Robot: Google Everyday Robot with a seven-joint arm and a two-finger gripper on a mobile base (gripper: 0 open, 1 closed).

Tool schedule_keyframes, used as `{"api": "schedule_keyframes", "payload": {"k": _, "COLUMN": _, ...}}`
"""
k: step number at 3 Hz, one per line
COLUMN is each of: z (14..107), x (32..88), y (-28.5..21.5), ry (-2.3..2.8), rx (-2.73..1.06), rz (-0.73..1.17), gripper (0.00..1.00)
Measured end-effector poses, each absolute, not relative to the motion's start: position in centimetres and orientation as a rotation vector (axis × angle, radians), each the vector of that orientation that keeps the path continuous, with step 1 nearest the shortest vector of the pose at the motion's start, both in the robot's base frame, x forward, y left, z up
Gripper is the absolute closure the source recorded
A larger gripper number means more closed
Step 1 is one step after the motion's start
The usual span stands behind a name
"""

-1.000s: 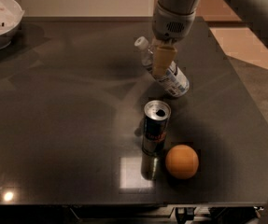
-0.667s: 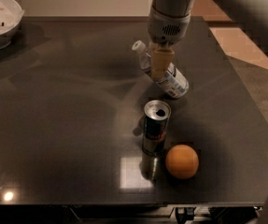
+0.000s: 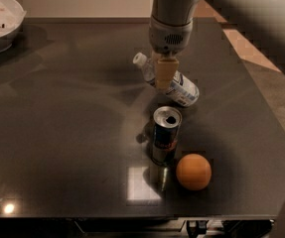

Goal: Knock blue plastic bottle over

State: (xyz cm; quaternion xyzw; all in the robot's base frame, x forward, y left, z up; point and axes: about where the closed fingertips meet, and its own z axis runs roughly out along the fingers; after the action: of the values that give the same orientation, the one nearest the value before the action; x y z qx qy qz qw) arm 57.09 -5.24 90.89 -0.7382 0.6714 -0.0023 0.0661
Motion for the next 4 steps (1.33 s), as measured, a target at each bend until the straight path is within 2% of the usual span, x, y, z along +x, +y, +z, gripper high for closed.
{"api": "schedule_keyframes", "payload": {"k": 1, "z": 90.1, "x": 56.8, "y": -4.6, "ry": 2.004, "rx": -2.255, "rz": 0.014, "gripper": 0.0}}
{"api": "schedule_keyframes", "payload": {"k": 4, "z": 88.0, "x": 55.6, "y": -4.2, "ry": 1.994, "rx": -2.226, "rz": 0.191, "gripper": 0.0}}
